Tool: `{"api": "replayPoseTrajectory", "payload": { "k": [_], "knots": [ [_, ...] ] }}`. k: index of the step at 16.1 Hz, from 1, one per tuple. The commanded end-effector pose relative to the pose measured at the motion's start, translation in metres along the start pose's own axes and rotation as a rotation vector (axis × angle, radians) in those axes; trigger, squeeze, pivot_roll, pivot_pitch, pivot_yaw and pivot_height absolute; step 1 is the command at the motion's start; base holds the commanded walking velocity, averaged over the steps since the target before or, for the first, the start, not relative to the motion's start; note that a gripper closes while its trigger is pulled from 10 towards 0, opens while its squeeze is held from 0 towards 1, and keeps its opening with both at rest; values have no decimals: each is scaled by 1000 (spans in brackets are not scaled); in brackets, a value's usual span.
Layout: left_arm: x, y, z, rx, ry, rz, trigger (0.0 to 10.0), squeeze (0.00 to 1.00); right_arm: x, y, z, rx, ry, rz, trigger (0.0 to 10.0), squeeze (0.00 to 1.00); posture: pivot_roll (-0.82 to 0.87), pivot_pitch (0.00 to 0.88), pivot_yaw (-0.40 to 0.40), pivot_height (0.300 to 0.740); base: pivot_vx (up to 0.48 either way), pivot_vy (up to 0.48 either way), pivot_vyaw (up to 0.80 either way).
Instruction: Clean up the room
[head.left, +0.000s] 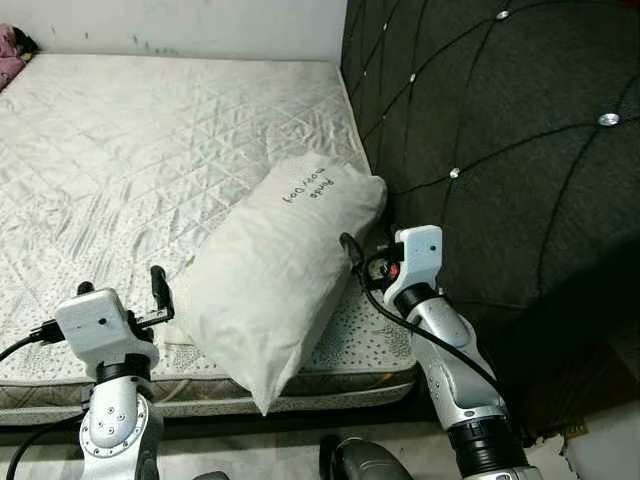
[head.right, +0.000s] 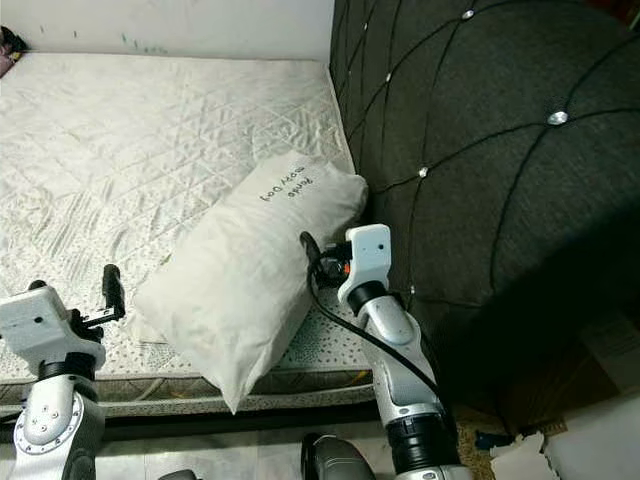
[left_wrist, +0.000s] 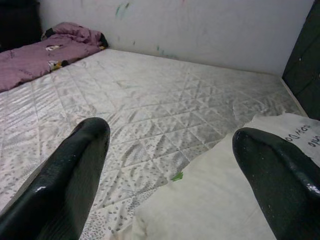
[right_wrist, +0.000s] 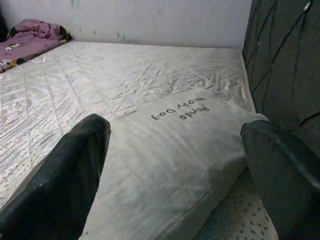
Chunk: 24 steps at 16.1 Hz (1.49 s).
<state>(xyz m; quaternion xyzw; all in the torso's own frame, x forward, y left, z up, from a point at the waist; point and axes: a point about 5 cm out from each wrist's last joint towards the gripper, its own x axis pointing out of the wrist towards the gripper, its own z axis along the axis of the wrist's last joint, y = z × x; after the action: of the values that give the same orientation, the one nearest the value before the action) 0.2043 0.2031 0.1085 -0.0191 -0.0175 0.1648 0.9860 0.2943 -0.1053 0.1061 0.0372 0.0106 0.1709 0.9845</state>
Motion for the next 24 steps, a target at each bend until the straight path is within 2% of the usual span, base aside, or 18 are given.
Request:
{"api": "replayPoseTrajectory", "payload": {
  "k": [1,4,8,21,24],
  "knots": [
    [0,0,2,3,-3,1,10000,0,2,1,1,-6,5,6,10000,0,-3,110,-45,736,0,0,0],
    [2,-1,2,6,1,-7,10000,0,3,1,1,-7,7,13,10000,0,-7,105,-42,691,0,0,0],
    [3,-1,2,4,0,2,10000,0,4,1,1,-2,15,20,10000,0,-5,110,-47,656,0,0,0],
    [2,-1,4,-14,0,25,10000,0,5,2,-1,-7,39,41,10000,0,-10,128,-57,656,0,0,0],
    [3,-3,4,-22,2,27,10000,0,6,3,0,0,35,63,10000,0,-13,137,-60,616,0,0,0]
  ]
}}
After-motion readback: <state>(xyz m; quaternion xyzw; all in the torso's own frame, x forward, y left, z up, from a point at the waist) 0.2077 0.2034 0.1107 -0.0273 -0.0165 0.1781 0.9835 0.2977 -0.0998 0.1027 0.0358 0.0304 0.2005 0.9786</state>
